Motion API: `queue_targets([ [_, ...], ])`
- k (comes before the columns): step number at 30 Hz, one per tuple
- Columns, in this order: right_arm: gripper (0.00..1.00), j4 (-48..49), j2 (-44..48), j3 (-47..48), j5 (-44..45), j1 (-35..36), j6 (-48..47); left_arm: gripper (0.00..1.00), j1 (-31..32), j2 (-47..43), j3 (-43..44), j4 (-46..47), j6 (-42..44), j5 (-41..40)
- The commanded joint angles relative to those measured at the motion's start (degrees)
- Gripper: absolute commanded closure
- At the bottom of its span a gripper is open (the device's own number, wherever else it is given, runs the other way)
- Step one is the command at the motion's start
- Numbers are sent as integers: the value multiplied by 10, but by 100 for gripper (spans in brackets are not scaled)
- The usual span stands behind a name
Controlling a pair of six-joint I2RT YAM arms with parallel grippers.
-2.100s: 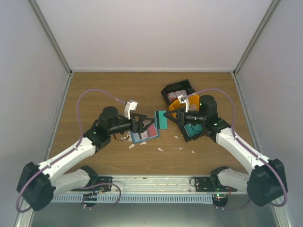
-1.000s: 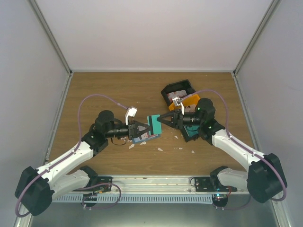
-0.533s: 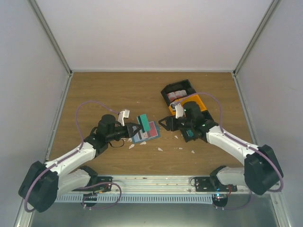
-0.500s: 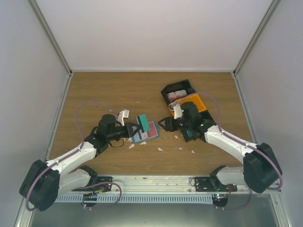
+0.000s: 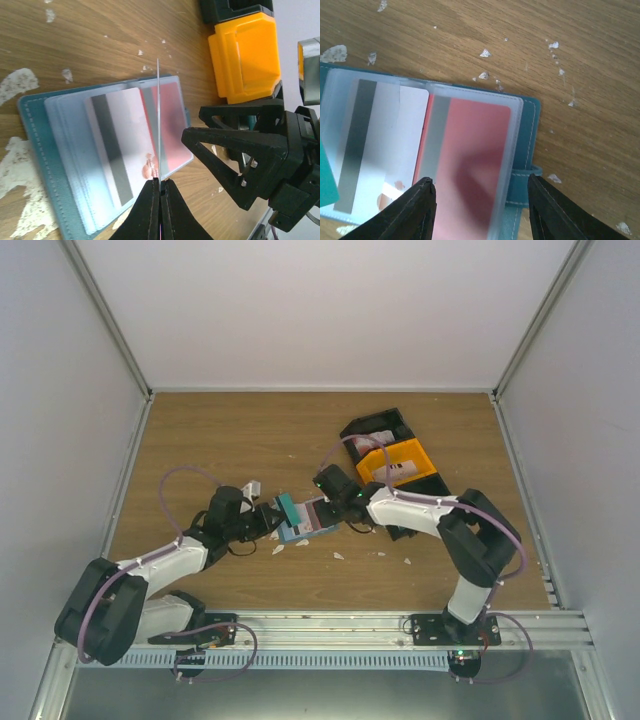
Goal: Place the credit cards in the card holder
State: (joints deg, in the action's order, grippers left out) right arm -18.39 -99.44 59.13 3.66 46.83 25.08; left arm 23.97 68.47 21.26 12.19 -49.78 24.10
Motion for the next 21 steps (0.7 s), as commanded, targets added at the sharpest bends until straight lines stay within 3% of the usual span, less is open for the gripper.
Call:
queue_targets([
  [1,48,-41,-40,37,82,24,0,100,-14,-13,-14,4,12,-15],
  [6,43,-58,-75,57,105,42,2,100,-24,-21,-30,-24,22,-28],
  [14,35,-46,-92,66,57,46,-11,100,-24,-60,-44,-61,39,-50],
  [21,27,-35,-99,71,19,46,-25,100,-24,-65,-47,-33,49,-5],
])
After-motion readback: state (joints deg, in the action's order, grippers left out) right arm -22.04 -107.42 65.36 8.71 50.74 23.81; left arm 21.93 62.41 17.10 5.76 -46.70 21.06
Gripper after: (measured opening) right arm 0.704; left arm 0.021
